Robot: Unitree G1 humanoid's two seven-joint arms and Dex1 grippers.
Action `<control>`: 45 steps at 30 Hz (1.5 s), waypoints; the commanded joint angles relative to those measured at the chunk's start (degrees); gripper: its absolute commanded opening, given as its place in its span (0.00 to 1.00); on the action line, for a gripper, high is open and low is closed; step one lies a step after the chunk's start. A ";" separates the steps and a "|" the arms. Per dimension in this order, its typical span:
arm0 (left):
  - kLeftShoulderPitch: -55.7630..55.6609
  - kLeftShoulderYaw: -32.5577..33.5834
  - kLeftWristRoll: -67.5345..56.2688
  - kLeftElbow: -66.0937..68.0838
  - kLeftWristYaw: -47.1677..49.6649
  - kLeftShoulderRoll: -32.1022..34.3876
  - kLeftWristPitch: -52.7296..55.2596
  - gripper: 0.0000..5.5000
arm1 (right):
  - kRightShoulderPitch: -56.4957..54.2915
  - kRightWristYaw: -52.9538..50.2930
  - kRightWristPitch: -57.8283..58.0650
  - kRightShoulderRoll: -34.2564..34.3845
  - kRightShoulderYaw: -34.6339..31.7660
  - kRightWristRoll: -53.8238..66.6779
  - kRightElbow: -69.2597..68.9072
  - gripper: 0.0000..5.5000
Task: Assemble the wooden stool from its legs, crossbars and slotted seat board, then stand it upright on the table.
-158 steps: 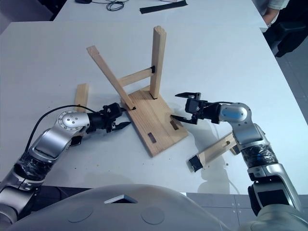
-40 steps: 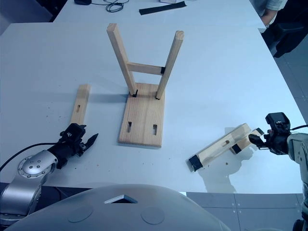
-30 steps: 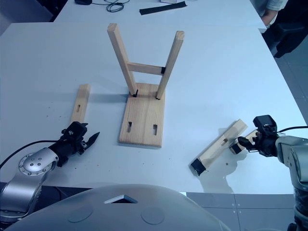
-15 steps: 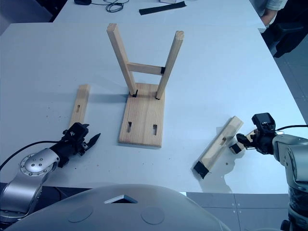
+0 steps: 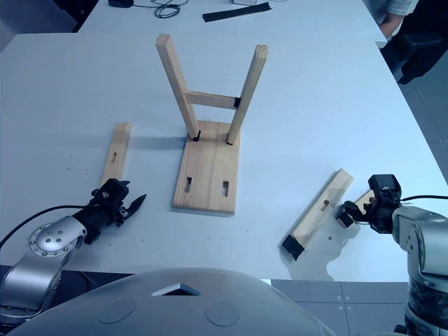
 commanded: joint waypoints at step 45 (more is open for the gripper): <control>-8.82 9.07 -7.30 3.13 -5.09 4.46 2.91 0.53 | -22.37 -15.08 -1.91 13.86 -11.37 5.60 5.25 0.24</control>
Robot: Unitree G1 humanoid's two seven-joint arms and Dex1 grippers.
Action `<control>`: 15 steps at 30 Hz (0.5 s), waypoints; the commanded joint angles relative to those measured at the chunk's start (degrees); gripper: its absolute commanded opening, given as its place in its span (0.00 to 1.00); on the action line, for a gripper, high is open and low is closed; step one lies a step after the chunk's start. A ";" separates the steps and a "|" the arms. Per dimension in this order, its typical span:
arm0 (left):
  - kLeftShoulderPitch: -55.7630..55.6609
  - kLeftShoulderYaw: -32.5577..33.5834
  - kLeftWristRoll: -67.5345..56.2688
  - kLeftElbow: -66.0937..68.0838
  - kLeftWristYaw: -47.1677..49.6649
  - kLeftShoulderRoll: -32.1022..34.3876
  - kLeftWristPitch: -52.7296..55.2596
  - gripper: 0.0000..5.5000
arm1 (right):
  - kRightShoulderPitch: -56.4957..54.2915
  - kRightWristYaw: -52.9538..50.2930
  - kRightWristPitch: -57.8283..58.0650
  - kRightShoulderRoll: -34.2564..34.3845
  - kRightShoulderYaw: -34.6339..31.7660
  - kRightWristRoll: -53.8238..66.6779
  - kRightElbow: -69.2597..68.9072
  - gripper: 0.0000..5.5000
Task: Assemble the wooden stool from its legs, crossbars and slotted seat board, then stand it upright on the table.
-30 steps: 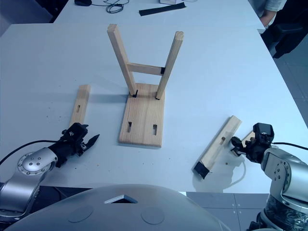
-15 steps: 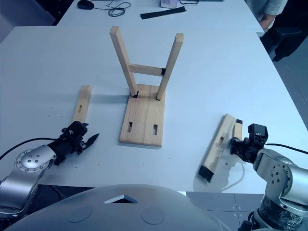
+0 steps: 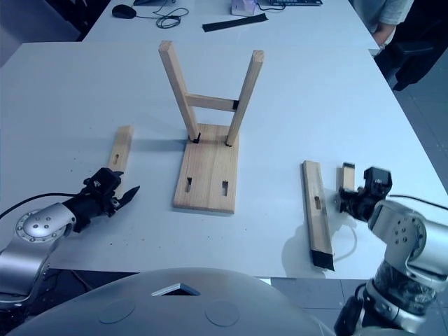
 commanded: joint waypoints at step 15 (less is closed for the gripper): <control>-31.31 20.15 -48.84 4.40 -7.68 -3.40 12.76 0.53 | -42.59 27.43 1.60 -4.77 -14.46 35.89 12.99 0.24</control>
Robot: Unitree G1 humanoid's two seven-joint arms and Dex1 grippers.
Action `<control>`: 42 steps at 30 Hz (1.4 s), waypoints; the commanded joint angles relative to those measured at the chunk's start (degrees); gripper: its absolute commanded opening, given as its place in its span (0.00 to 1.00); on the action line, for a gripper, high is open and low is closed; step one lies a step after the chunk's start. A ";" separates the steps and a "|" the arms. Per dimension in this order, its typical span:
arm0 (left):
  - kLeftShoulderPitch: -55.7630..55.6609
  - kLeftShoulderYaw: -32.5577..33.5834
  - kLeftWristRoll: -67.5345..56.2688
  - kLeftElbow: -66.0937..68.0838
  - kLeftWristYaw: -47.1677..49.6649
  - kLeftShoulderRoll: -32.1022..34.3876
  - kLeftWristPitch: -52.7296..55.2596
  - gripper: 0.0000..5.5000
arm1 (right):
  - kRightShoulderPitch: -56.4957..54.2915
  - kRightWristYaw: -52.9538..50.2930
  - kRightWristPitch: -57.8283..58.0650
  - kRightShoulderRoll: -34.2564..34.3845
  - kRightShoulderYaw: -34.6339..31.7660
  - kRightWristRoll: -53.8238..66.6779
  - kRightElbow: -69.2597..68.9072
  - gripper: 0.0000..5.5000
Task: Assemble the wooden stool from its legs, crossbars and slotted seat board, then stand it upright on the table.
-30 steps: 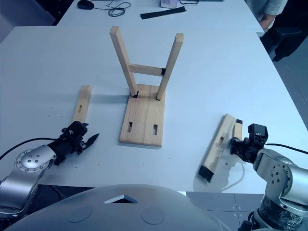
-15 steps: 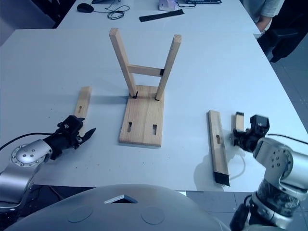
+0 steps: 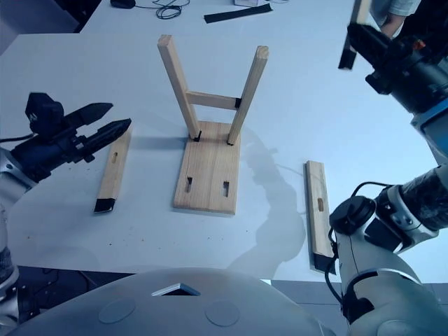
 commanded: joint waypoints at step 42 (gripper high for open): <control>-24.01 -19.63 -31.16 13.45 1.48 -6.87 10.75 0.53 | 8.08 27.33 -21.57 -10.33 44.53 16.30 -3.44 0.24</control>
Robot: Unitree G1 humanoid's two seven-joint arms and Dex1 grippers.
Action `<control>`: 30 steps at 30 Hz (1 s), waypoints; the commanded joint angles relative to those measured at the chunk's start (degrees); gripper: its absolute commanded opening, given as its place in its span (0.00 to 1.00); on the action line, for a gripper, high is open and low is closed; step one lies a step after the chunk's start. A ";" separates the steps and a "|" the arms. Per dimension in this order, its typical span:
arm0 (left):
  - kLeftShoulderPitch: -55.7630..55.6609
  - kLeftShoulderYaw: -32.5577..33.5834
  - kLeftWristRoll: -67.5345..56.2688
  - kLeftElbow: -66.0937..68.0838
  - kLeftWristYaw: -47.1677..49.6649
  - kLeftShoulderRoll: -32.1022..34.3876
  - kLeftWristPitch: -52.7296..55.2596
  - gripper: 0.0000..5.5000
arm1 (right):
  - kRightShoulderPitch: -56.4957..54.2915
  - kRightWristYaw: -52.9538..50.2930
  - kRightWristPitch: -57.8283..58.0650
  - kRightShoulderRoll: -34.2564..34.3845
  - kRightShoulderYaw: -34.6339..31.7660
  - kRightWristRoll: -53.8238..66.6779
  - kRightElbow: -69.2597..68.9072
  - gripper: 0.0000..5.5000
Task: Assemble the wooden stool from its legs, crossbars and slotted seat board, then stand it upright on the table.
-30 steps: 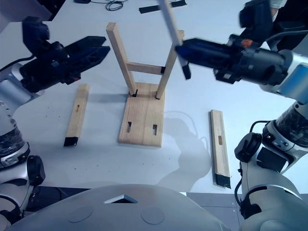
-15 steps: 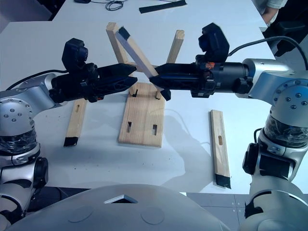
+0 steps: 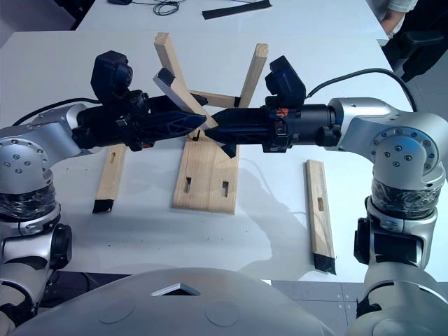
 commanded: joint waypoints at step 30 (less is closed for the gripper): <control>1.75 -1.61 3.78 -2.07 -5.61 1.45 -3.47 0.24 | -0.34 1.23 -2.58 -3.76 5.02 -1.76 -2.38 0.24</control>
